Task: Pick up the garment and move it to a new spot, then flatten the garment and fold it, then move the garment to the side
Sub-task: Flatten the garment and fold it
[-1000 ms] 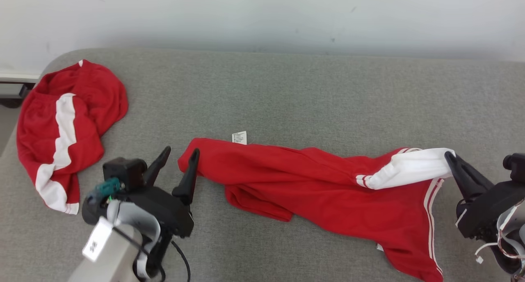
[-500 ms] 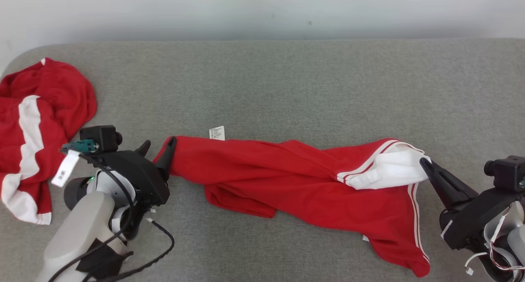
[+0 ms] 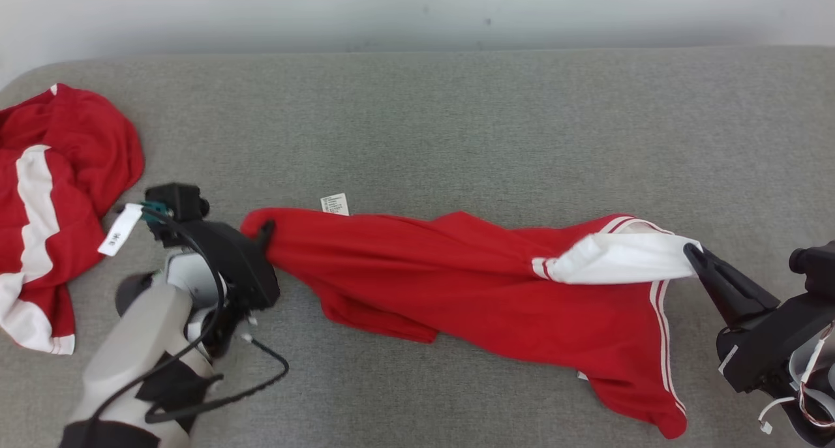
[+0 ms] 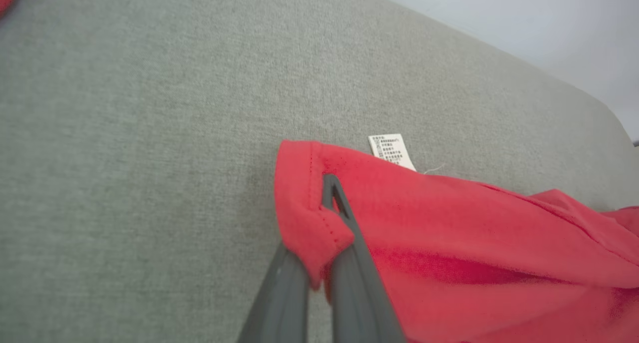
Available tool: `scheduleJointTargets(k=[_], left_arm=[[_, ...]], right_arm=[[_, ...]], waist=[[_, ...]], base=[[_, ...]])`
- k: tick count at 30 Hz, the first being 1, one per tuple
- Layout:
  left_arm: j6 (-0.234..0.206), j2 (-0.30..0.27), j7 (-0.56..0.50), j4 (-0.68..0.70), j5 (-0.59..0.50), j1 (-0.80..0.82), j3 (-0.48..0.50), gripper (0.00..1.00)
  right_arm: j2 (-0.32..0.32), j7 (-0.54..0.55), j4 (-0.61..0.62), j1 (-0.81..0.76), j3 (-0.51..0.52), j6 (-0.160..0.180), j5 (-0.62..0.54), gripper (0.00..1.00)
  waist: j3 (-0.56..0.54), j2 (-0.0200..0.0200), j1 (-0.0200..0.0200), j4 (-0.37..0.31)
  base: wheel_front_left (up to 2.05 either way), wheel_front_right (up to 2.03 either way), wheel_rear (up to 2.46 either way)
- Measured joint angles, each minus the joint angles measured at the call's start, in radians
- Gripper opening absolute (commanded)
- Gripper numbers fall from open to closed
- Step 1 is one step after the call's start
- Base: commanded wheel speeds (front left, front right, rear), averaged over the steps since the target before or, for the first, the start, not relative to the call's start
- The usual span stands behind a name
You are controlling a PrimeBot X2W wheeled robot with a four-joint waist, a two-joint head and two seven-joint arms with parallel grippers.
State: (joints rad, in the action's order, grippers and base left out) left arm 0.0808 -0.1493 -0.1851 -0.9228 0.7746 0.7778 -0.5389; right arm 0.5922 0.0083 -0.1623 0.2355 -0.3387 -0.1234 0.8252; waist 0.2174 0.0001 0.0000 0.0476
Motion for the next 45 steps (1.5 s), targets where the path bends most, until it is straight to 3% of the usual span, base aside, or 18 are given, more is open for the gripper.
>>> scheduleJointTargets(k=[6,10,15,25,26,27,28,45], left_arm=[[-0.02,-0.027,0.164,0.047,-0.057,0.042,0.012,0.0],[-0.016,-0.017,0.228,0.103,-0.069,-0.033,-0.005,0.0],[0.016,-0.018,0.258,0.172,-0.081,-0.193,-0.068,0.0],[0.026,-0.058,0.266,0.263,-0.085,-0.373,-0.119,0.0],[0.026,-0.065,0.266,0.268,-0.084,-0.379,-0.118,0.1],[0.025,-0.071,0.265,0.272,-0.082,-0.385,-0.115,0.84],[0.025,-0.075,0.264,0.279,-0.076,-0.389,-0.113,1.0],[-0.042,-0.146,0.231,0.415,-0.068,-0.349,-0.038,1.0]], right_arm=[[0.001,-0.03,0.004,0.009,0.008,0.001,-0.018,0.0],[0.0,-0.045,0.0,0.008,0.011,0.001,-0.018,0.0],[0.0,-0.062,-0.007,-0.014,0.016,0.002,-0.018,0.0],[-0.007,-0.075,-0.027,-0.042,0.007,0.002,-0.018,0.0],[-0.007,-0.075,-0.031,-0.044,0.003,0.002,-0.018,0.0],[-0.008,-0.075,-0.031,-0.045,0.001,0.002,-0.018,0.0],[-0.008,-0.075,-0.031,-0.045,0.0,0.002,-0.018,0.0],[-0.014,-0.07,-0.033,-0.041,-0.024,0.002,-0.027,0.0]], waist=[[-0.008,0.0,0.0,0.027],[-0.02,0.0,0.0,0.044],[-0.038,-0.0001,0.0,0.067],[-0.079,-0.0001,-0.0001,0.094],[-0.082,-0.0001,-0.0001,0.095],[-0.085,-0.0001,-0.0001,0.096],[-0.088,-0.0001,0.0,0.097],[-0.101,-0.0001,-0.0001,0.081]], base=[[0.0,0.0,0.0],[0.0,0.0,0.0],[0.0,0.0,0.0],[0.0,0.0,0.0],[0.0,0.0,0.0],[0.0,0.0,0.0],[0.0,0.0,0.0],[0.0,0.0,0.0]])
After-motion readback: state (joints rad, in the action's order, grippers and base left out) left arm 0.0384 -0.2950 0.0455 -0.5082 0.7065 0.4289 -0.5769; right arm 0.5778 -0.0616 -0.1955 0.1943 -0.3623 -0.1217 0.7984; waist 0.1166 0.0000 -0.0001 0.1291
